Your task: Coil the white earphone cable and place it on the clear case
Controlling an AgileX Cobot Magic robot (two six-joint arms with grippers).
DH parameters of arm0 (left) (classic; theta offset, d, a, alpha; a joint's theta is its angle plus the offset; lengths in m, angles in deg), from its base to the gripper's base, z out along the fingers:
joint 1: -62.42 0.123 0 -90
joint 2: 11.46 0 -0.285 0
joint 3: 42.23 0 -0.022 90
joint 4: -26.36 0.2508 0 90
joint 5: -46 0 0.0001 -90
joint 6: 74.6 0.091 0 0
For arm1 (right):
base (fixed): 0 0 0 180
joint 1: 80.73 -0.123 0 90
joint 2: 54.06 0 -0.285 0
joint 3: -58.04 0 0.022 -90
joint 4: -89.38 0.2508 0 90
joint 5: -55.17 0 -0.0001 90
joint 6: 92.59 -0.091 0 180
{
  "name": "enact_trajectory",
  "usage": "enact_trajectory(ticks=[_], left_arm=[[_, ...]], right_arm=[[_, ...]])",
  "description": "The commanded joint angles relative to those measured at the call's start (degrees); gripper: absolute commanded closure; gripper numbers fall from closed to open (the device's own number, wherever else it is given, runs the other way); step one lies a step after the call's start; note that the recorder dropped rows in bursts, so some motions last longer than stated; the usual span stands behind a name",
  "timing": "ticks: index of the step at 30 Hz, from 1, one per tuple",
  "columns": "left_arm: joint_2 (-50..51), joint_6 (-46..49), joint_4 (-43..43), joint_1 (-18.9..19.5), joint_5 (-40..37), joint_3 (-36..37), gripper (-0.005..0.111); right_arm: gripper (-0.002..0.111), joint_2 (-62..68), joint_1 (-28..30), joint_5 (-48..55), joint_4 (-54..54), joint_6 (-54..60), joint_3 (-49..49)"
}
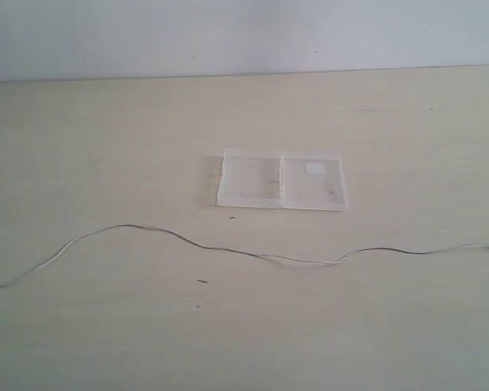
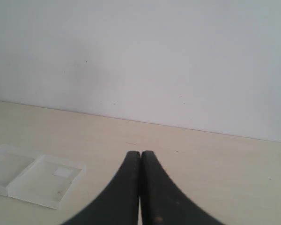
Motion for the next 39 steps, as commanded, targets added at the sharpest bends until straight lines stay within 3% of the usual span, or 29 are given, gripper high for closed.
enact_trajectory(ticks=[1, 6, 34, 39], left_arm=[[-0.34, 0.00, -0.48, 0.07, -0.01, 0.19, 0.107], [-0.34, 6.65, 1.34, 0.07, -0.16, 0.19, 0.107], [-0.34, 6.56, 1.19, 0.07, -0.43, 0.19, 0.107], [-0.34, 1.26, -1.03, 0.07, 0.37, 0.19, 0.107]], right_arm=[[0.108, -0.39, 0.08, -0.14, 0.00, -0.03, 0.26], [0.108, -0.39, 0.08, -0.14, 0.00, -0.03, 0.26], [0.108, -0.39, 0.08, -0.29, -0.39, 0.55, 0.26], [0.108, -0.39, 0.08, -11.64, -3.07, 3.13, 0.26]])
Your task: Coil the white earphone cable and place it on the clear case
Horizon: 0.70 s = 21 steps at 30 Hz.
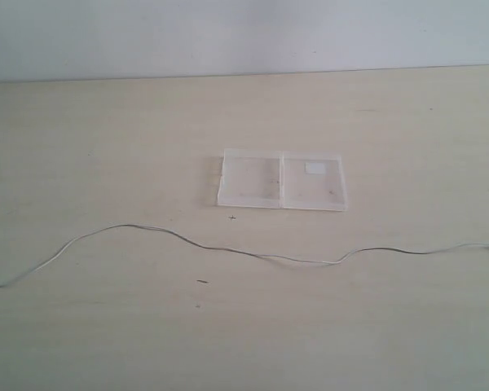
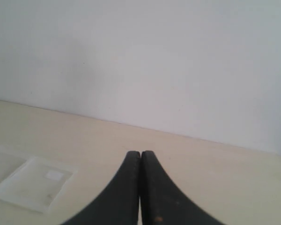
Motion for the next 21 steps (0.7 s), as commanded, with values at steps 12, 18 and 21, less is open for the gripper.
enact_trajectory(ticks=[12, 18, 21], left_arm=[[-0.34, -4.37, -7.26, 0.07, 0.67, 0.19, 0.107], [-0.34, -4.29, -7.37, 0.07, 4.93, 0.19, 0.107], [-0.34, -4.29, -7.37, 0.07, 6.39, 0.19, 0.107]], right_arm=[[0.108, -0.39, 0.08, -23.07, -1.01, -3.80, 0.26], [0.108, -0.39, 0.08, -27.10, -0.01, -28.63, 0.26], [0.108, -0.39, 0.08, -35.47, 1.38, -28.73, 0.26]])
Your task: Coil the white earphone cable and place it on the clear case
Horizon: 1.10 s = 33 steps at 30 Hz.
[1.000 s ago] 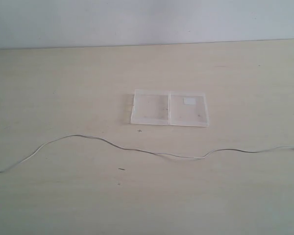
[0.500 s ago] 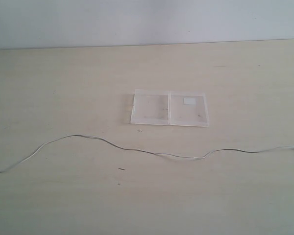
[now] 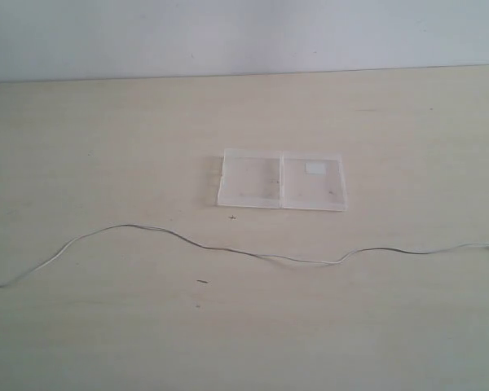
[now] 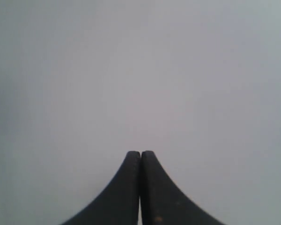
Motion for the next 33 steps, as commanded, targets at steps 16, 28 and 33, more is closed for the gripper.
enact_trajectory(ticks=[16, 28, 33], left_arm=[[-0.34, -0.18, -1.19, 0.07, 6.00, 0.19, 0.107], [-0.34, -0.32, -1.19, 0.07, 6.00, 0.19, 0.107], [-0.34, -0.20, -1.19, 0.07, 6.00, 0.19, 0.107]], right_arm=[[0.108, 4.62, 0.08, -21.58, 10.77, -20.75, -13.24], [0.108, 38.45, 0.08, 1.13, -3.85, -8.28, -42.05], [0.108, 52.48, 0.08, 33.86, -24.65, -11.42, -60.21]])
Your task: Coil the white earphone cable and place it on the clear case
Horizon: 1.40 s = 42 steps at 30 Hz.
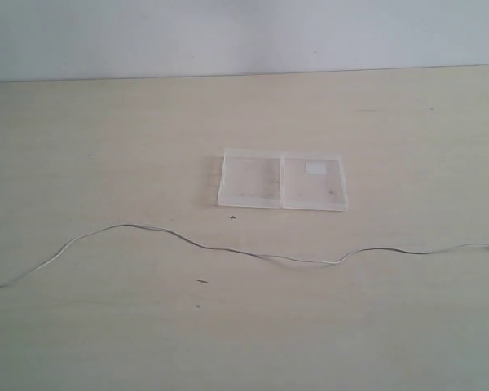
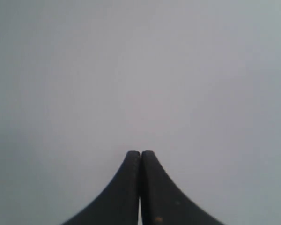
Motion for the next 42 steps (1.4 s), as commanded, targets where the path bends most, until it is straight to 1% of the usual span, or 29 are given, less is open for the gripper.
enact_trajectory(ticks=[1, 3, 4, 5, 7, 8, 10, 11, 14, 15, 17, 20, 22, 24, 26, 29, 32, 34, 36, 38, 42], left_arm=[[-0.34, -0.17, -0.34, 0.07, 0.42, 0.19, 0.107], [-0.34, -0.17, -0.34, 0.07, 0.42, 0.19, 0.107], [-0.34, -0.17, -0.34, 0.07, 0.42, 0.19, 0.107], [-0.34, -0.32, -0.34, 0.07, 0.42, 0.19, 0.107], [-0.34, -0.32, -0.34, 0.07, 0.42, 0.19, 0.107], [-0.34, -0.32, -0.34, 0.07, 0.42, 0.19, 0.107], [-0.34, -0.32, -0.34, 0.07, 0.42, 0.19, 0.107], [-0.34, -0.32, -0.34, 0.07, 0.42, 0.19, 0.107], [-0.34, -0.19, -0.34, 0.07, 0.42, 0.19, 0.107], [-0.34, -0.19, -0.34, 0.07, 0.42, 0.19, 0.107], [-0.34, -0.19, -0.34, 0.07, 0.42, 0.19, 0.107], [-0.34, -0.19, -0.34, 0.07, 0.42, 0.19, 0.107], [-0.34, -0.19, -0.34, 0.07, 0.42, 0.19, 0.107], [-0.34, -0.19, -0.34, 0.07, 0.42, 0.19, 0.107], [-0.34, -0.19, -0.34, 0.07, 0.42, 0.19, 0.107], [-0.34, -0.05, -0.34, 0.07, 0.42, 0.19, 0.107], [-0.34, -0.05, -0.34, 0.07, 0.42, 0.19, 0.107], [-0.34, -0.05, -0.34, 0.07, 0.42, 0.19, 0.107], [-0.34, -0.05, -0.34, 0.07, 0.42, 0.19, 0.107], [-0.34, -0.05, -0.34, 0.07, 0.42, 0.19, 0.107], [-0.34, -0.05, -0.34, 0.07, 0.42, 0.19, 0.107]], right_arm=[[0.108, 11.72, 0.08, 27.88, -11.69, 3.70, -13.55], [0.108, 16.69, 0.08, 37.28, -11.14, 15.40, -19.36], [0.108, 18.63, 0.08, 40.26, -10.06, 20.08, -21.11], [0.108, 21.30, 0.08, 44.71, -7.36, 27.59, -23.54], [0.108, 24.59, 0.08, 51.51, -3.46, 37.98, -26.41], [0.108, 26.93, 0.08, 55.37, -2.11, 44.91, -28.16], [0.108, 29.92, 0.08, 62.00, -1.05, 52.19, -29.94], [0.108, 31.99, 0.08, 66.01, -1.05, 54.73, -30.79], [0.108, 36.13, 0.08, 73.34, 0.13, 61.01, -31.06], [0.108, 37.55, 0.08, 75.63, 1.54, 62.63, -31.06], [0.108, 40.46, 0.08, 79.93, 7.69, 66.70, -31.06], [0.108, 43.98, 0.08, 79.93, 19.72, 68.23, -29.60], [0.108, 45.41, -0.36, 79.93, 26.30, 73.45, -26.86], [0.108, 46.81, -2.21, 79.93, 25.97, 80.30, -23.80], [0.108, 48.63, -4.49, 79.93, 22.86, 82.91, -21.60], [0.108, 50.52, -7.52, 79.93, 18.06, 82.51, -18.89], [0.108, 51.62, -10.45, 79.93, 16.39, 80.76, -16.53], [0.108, 52.14, -12.51, 78.01, 16.28, 80.76, -15.21], [0.108, 52.80, -14.53, 73.93, 16.18, 80.76, -14.32], [0.105, 53.50, -16.39, 70.47, 16.66, 80.76, -13.73], [0.094, 55.61, -20.04, 66.60, 16.42, 81.02, -13.78]])
